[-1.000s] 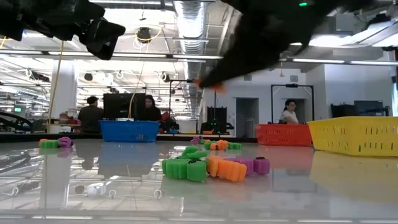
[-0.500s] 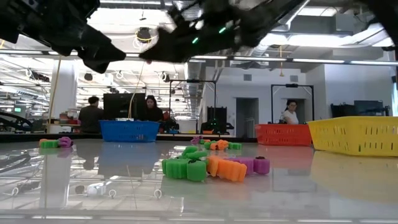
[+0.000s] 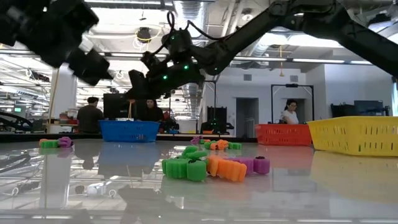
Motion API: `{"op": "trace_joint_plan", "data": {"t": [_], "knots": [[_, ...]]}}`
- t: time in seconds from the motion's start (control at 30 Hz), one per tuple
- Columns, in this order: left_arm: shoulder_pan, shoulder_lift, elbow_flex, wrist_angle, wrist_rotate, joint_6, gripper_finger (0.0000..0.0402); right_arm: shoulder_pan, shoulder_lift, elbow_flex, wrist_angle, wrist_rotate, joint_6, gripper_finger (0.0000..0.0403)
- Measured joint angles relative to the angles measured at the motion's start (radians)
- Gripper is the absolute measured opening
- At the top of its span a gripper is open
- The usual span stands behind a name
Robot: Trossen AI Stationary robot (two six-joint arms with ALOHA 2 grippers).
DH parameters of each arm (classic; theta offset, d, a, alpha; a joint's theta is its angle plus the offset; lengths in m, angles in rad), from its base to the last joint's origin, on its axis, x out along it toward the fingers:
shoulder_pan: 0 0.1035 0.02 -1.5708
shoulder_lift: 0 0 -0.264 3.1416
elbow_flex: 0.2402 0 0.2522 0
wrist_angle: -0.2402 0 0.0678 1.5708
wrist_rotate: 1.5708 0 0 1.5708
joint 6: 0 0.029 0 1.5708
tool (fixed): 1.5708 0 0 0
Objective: Sort Halloween decoration
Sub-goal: Put the orange skeleton toy into the blue bin, then put the green skeleton toy into the yellow bin
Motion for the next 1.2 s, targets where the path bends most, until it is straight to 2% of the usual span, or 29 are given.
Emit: {"op": "trace_joint_plan", "data": {"t": [0.13,0.3,0.43,0.7,0.83,1.1,1.2], "knots": [[0.0,-0.038,0.0,-0.171,0.002,-0.066,0.0183,-0.012,0.0,0.004,-0.01,0.002,0.008,0.0085],[0.001,-0.12,0.0,-0.293,-0.093,-0.103,0.0183,-0.031,-0.002,0.003,-0.018,0.003,0.054,0.011],[0.001,-0.196,0.0,-0.356,-0.124,-0.131,0.0183,-0.043,-0.004,0.003,-0.048,0.003,0.084,0.0147],[0.001,-0.28,0.0,-0.368,-0.163,-0.14,0.0183,-0.062,-0.027,0.003,-0.129,0.003,0.086,0.0219],[0.001,-0.283,0.0,-0.376,-0.146,-0.139,0.0183,-0.057,-0.14,0.003,-0.357,0.002,0.076,0.0234],[0.001,-0.282,0.0,-0.411,-0.148,-0.132,0.0183,0.01,-0.453,0.003,-1.088,0.0,0.076,0.0229],[0.001,-0.282,0.0,-0.408,-0.15,-0.126,0.0183,0.071,-0.537,0.003,-1.297,-0.003,0.083,0.0228]]}}
